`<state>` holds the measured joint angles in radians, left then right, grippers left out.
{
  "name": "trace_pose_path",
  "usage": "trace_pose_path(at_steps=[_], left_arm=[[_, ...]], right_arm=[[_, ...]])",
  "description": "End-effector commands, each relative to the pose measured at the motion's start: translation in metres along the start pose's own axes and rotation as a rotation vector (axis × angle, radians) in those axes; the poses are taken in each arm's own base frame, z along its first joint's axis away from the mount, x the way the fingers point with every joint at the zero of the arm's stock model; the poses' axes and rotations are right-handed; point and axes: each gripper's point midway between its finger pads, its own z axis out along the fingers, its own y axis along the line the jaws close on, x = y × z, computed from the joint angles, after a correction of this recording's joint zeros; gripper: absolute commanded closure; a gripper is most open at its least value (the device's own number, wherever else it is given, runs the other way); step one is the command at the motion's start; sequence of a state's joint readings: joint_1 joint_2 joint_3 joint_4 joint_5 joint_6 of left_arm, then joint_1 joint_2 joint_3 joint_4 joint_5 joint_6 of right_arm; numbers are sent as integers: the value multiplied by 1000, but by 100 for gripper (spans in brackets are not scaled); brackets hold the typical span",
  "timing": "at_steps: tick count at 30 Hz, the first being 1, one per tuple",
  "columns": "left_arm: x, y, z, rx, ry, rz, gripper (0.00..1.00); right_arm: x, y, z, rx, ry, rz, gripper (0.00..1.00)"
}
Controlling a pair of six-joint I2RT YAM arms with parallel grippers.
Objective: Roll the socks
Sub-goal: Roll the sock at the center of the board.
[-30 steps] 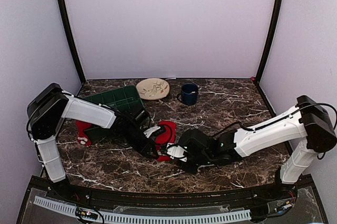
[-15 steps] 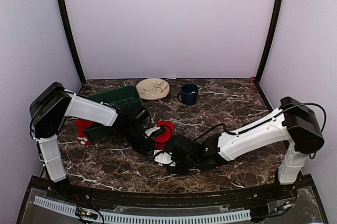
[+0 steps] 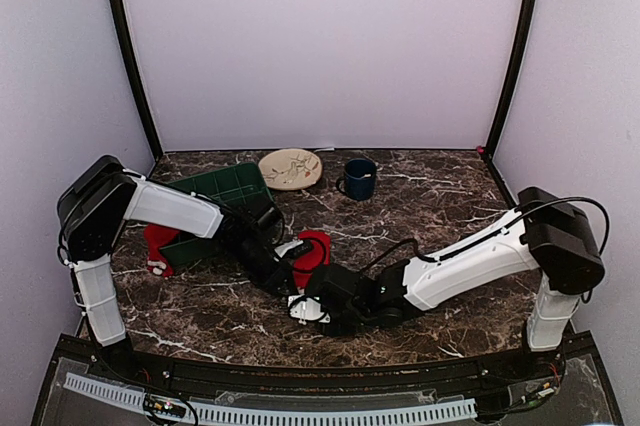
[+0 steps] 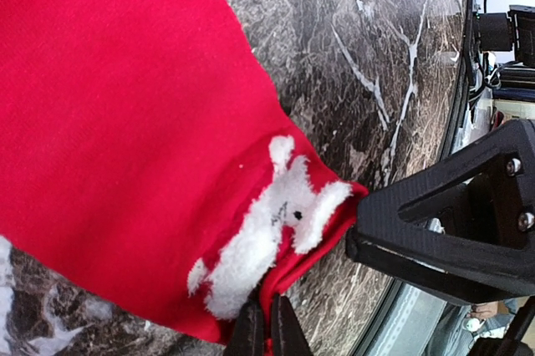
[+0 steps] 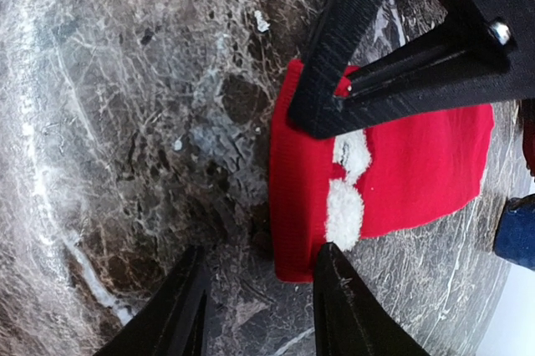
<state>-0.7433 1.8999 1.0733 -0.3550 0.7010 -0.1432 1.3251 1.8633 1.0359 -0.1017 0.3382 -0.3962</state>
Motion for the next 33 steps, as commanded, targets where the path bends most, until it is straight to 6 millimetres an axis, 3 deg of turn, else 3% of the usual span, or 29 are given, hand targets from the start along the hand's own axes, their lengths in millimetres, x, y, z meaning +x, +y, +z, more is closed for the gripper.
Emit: trace_pose_path(at_steps=[1, 13, 27, 29, 33], left_arm=[[2, -4, -2, 27, 18, 0, 100], [9, -7, -3, 69, 35, 0, 100], [9, -8, -5, 101, 34, -9, 100], [10, -7, -6, 98, 34, -14, 100], [9, -4, -11, 51, 17, -16, 80]], right_arm=[[-11, -6, 5, 16, -21, -15, 61], [1, -19, 22, -45, 14, 6, 68], [27, 2, 36, -164, 105, 39, 91], [16, -4, 37, -170, 89, 57, 93], [12, -4, 36, -228, 85, 105, 94]])
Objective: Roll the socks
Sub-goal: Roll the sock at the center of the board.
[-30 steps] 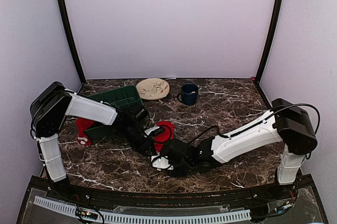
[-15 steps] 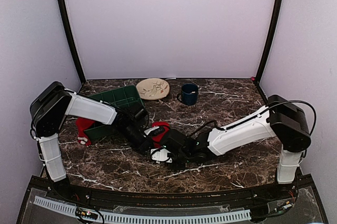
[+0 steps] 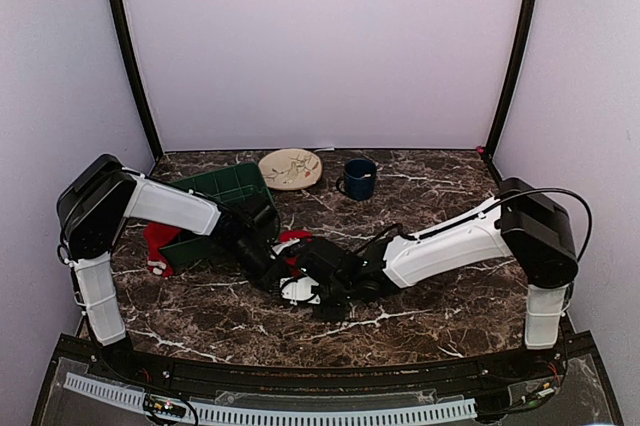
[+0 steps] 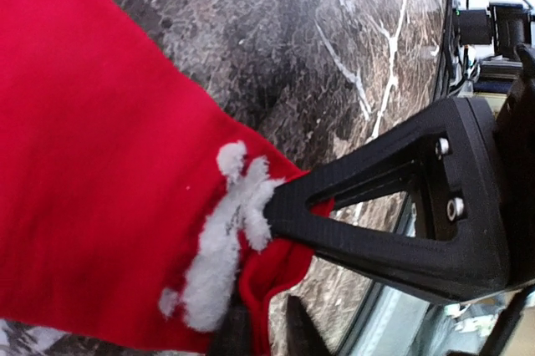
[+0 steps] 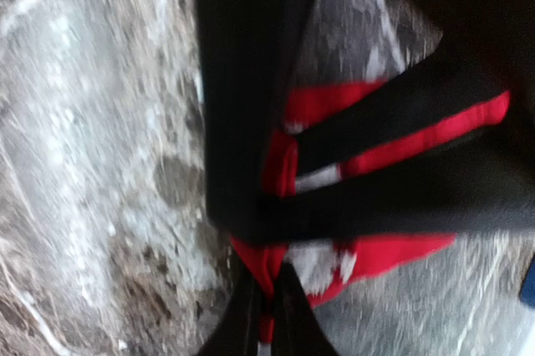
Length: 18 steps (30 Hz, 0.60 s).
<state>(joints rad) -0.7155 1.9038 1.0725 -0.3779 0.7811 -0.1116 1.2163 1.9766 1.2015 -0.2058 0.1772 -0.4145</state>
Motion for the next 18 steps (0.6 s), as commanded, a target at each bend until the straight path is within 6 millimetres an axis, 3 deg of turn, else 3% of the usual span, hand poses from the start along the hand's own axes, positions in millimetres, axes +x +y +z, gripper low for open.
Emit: trace_pose_path(at_steps=[1, 8, 18], left_arm=[[5, 2, -8, -49, -6, -10, 75], [-6, 13, -29, -200, -114, -2, 58], [-19, 8, -47, -234, -280, 40, 56]], right_arm=[[15, 13, 8, -123, 58, 65, 95], [7, 14, -3, -249, 47, 178, 96], [0, 25, -11, -378, 56, 274, 96]])
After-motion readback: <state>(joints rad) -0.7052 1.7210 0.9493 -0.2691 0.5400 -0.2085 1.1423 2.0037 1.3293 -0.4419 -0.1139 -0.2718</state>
